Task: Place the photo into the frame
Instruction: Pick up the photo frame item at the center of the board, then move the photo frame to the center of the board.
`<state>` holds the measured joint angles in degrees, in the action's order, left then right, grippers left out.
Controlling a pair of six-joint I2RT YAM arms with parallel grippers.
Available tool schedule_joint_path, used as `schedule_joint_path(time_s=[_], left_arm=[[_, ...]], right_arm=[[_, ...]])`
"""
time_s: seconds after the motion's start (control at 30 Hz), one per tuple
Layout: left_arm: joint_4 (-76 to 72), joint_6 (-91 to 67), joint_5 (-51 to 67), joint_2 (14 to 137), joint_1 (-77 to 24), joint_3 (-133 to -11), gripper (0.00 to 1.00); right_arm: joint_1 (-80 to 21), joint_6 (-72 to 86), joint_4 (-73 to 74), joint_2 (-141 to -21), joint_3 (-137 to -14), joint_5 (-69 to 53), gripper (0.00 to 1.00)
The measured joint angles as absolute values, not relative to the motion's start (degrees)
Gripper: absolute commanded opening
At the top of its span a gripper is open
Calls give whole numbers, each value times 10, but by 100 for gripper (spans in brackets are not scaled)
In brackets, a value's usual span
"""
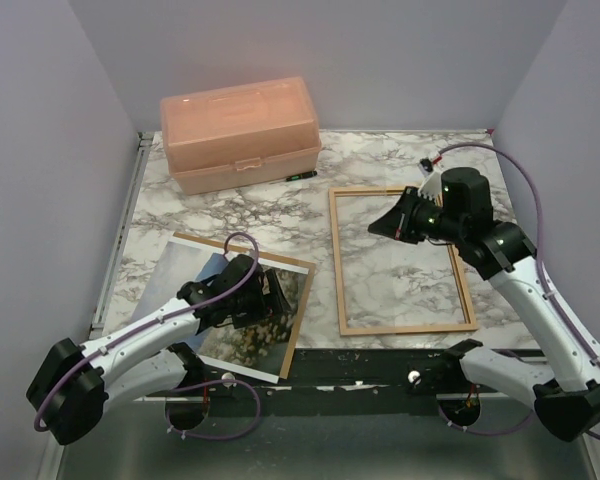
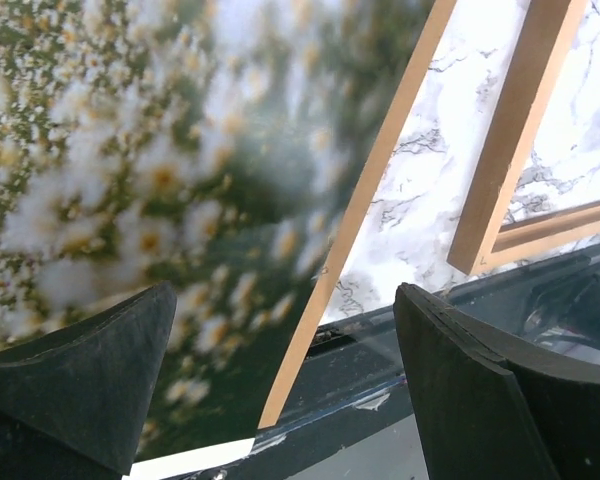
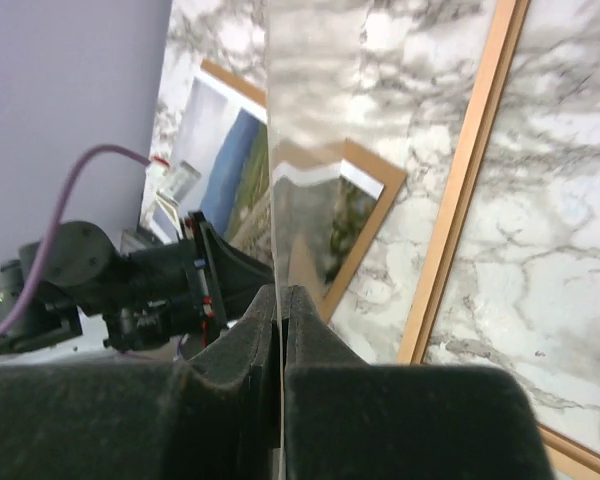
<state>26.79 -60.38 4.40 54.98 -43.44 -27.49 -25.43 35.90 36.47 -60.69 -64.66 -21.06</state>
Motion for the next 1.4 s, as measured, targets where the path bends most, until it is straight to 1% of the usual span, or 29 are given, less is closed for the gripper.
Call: schedule_joint_path(time_s=[0.2,0.37,0.67,0.8,0.93,1.1,1.13,1.2,1.27,1.4], left_arm=[[237,-597,56,592,-440,-280,92],[229,-589,61,645,-457,-315,91],[192,-579,78,804,-498,-449,88],[197,-574,80,888,-524,-526,86],[221,-569,75,956,-541,-604,83],[253,-564,55,997,-549,-649,75],[263,-563,47,1003,-549,-656,72],[278,-561,39,1015,-551,-668,60],[298,-557,30,1037,-555,-689,55],[318,-553,16,1061,-562,-705,49]], right_arm=[[-254,359,411,-570,-721,-136,1],[-254,352,437,-554,-775,-74,0],[-255,334,497,-535,-839,50,0],[-254,329,517,-524,-861,105,0],[-254,323,534,-520,-872,130,0],[-254,321,543,-530,-881,138,0],[-255,321,545,-532,-881,138,0],[-255,321,549,-537,-881,139,0],[-254,320,554,-542,-881,139,0],[-255,320,560,-543,-881,139,1]])
